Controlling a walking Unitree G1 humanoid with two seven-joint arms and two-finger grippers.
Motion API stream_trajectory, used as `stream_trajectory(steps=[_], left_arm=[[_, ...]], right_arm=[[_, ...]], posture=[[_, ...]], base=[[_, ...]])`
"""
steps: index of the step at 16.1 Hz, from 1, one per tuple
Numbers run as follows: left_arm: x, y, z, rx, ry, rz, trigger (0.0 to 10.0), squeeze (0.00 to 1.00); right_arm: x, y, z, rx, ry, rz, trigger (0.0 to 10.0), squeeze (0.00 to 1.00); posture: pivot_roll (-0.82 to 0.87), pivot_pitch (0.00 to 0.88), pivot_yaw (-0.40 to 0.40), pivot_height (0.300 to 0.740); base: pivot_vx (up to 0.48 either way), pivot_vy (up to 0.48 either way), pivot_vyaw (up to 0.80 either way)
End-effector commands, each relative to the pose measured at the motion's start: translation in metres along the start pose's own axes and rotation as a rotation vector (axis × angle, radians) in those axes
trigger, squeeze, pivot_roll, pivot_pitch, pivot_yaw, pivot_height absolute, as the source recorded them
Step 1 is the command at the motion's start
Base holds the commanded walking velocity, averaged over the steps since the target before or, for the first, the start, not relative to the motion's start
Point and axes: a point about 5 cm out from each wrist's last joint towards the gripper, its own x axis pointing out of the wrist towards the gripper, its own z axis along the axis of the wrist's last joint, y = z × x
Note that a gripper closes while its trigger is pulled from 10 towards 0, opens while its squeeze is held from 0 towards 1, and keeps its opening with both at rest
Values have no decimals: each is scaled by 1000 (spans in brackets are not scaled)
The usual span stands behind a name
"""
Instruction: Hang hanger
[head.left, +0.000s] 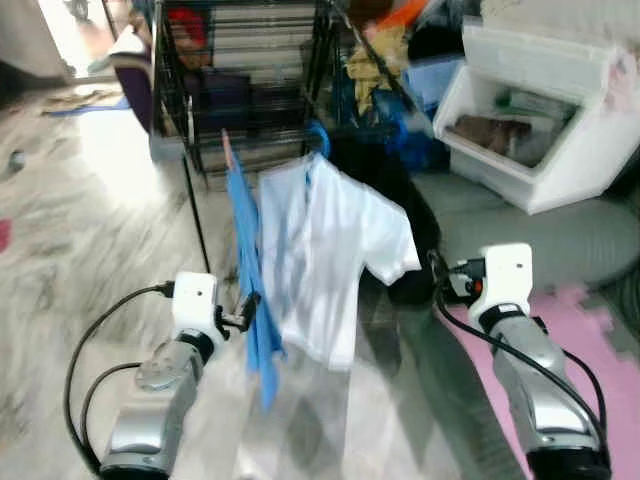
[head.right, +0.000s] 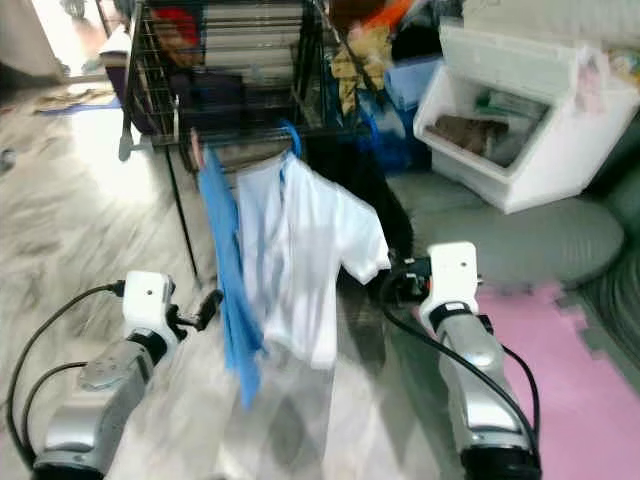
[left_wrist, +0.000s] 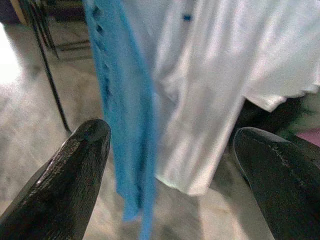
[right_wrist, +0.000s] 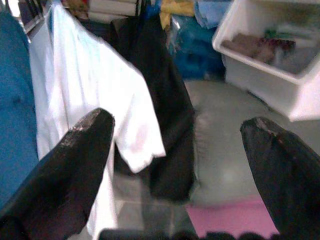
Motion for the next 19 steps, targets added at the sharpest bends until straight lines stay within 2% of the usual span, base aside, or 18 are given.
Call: stream_trajectory(steps=[1,9,12,16,19], left_arm=[[-1,-2,1,17,-4,-1,10000,0],[1,-4,1,15,-3,0,10000,0],[0,-2,5,34,-43,28,10000,0],[2,1,9,-1,-54,38,10000,0],[4,2,12,-2,-62,34,10000,0]], right_arm=[[0,0,1,-12,2,6,10000,0],[5,5,7,-21,-20,18,10000,0],[3,8,6,-4,-25,27,10000,0],[4,11,7,-17,-30,36,10000,0],[5,11,9,-2,-40,31,10000,0]], posture=[[-10,15,-34,740],[-20,19,-37,740],[-20,20,-35,740],[-22,20,-32,740],[-22,20,-25,740]], base=[[-270,0,0],[-270,0,0],[0,0,0],[0,0,0],[0,480,0]])
